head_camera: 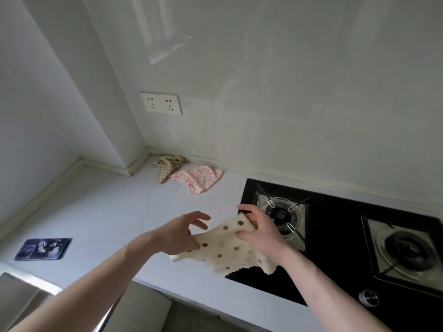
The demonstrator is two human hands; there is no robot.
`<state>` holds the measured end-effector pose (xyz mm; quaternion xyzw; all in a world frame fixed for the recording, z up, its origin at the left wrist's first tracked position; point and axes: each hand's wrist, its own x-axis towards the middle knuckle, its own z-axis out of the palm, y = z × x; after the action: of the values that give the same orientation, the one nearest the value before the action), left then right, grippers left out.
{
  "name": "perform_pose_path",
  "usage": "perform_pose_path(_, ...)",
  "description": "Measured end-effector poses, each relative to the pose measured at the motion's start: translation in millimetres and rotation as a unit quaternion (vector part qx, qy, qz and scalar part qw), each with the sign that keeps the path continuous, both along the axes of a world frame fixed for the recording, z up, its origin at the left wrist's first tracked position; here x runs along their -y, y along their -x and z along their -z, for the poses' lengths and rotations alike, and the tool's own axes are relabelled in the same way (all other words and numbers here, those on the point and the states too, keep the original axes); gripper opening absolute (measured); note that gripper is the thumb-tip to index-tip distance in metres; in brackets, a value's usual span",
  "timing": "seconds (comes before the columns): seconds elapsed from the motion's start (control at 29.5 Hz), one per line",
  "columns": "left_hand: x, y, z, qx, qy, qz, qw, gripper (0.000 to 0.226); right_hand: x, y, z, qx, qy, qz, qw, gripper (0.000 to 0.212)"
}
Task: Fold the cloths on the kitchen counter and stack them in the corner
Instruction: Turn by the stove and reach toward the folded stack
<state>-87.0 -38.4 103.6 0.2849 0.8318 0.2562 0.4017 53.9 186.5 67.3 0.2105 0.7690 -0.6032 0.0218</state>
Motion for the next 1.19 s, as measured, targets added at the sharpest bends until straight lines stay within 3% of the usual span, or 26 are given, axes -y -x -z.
perform_pose_path(0.1, 11.4, 0.5, -14.8, 0.067, 0.03, 0.012, 0.997, 0.071, 2.0, -2.4, -24.5, -0.029, -0.01, -0.019, 0.999, 0.077)
perform_pose_path(0.24, 17.0, -6.2, -46.3, 0.141, -0.024, 0.028, 0.989, 0.051, 20.9, 1.8, -53.1, -0.045, -0.042, -0.06, 0.996, 0.076)
perform_pose_path(0.41, 38.3, -7.0, -54.0, 0.055, -0.168, -0.097, 0.98, 0.033, 51.2, 5.6, -76.7, -0.066, -0.086, -0.054, 0.993, 0.073)
perform_pose_path(0.51, 55.4, -9.7, -55.0, 0.044, -0.222, -0.11, 0.968, 0.024, 64.5, 0.9, -87.2, -0.072, -0.116, -0.045, 0.99, 0.072)
perform_pose_path(0.58, 65.1, -15.4, -58.1, 0.031, -0.231, -0.092, 0.968, 0.018, 78.5, -1.4, -93.9, -0.073, -0.125, -0.044, 0.989, 0.069)
perform_pose_path(0.71, 79.9, -20.3, -66.3, 0.045, -0.245, -0.086, 0.965, 0.029, 111.4, -1.0, -102.2, -0.085, -0.147, -0.026, 0.985, 0.066)
perform_pose_path(0.81, 92.2, -15.9, -72.5, -0.014, -0.237, -0.058, 0.97, 0.014, 123.4, -6.8, -99.5, -0.072, -0.177, -0.009, 0.982, 0.067)
perform_pose_path(0.88, 103.0, -12.4, -75.7, -0.058, -0.242, -0.062, 0.967, 0.013, 126.8, -15.2, -97.1, -0.037, -0.2, -0.006, 0.979, 0.057)
perform_pose_path(1.02, 126.9, 1.3, -73.6, -0.092, -0.265, -0.097, 0.955, 0.015, 133.2, -33.5, -90.7, 0.009, -0.234, 0.019, 0.972, 0.017)
perform_pose_path(1.19, 152.3, -6.3, -48.4, -0.114, -0.251, -0.112, 0.955, 0.016, 141.3, -39.5, -82.2, -0.012, -0.222, 0.063, 0.973, 0.017)
